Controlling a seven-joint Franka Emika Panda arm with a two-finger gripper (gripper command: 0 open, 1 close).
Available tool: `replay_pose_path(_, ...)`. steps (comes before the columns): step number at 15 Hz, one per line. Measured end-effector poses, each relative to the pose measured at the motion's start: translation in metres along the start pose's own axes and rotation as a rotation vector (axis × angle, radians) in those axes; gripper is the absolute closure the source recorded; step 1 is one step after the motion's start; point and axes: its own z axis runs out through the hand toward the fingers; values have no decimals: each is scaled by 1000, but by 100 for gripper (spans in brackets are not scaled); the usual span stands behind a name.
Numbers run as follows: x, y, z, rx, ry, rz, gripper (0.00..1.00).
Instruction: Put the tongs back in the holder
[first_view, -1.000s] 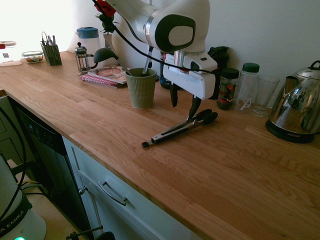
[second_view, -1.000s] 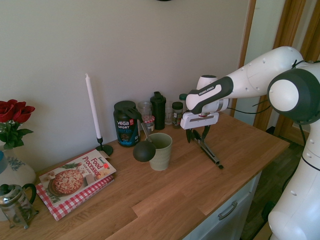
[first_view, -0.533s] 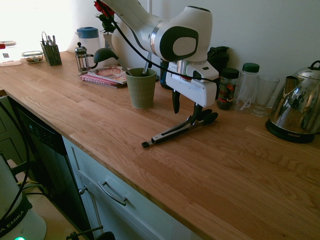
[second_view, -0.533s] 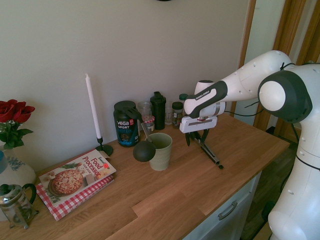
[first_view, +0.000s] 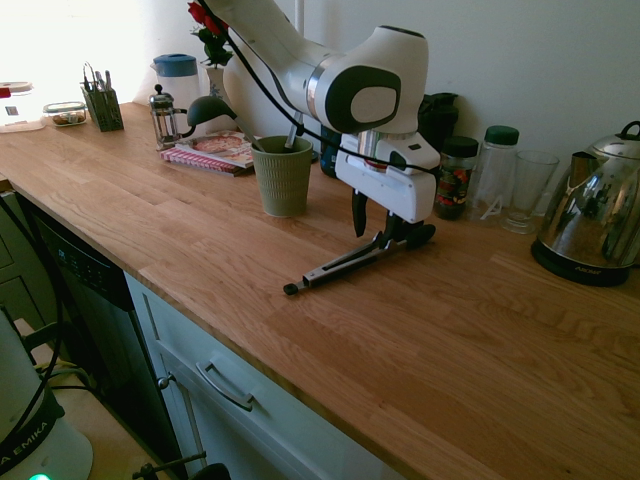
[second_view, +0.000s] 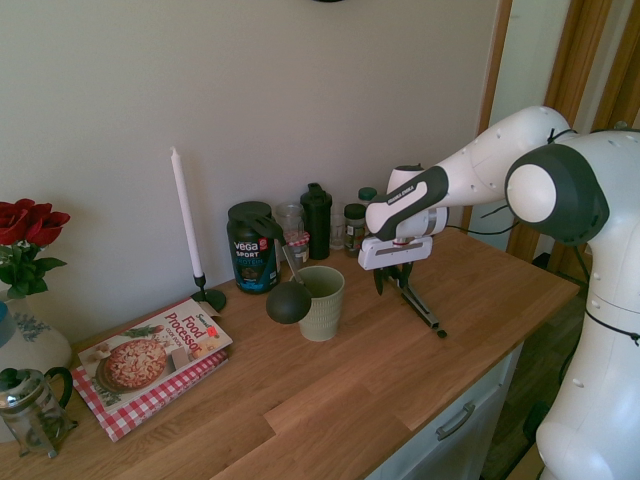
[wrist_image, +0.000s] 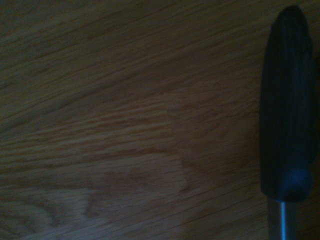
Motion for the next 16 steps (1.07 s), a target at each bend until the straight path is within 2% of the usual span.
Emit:
replay_pose_path(13,6,6,1,1,-4,12,100)
replay_pose_path(16,9,5,-11,10,-1,15,100)
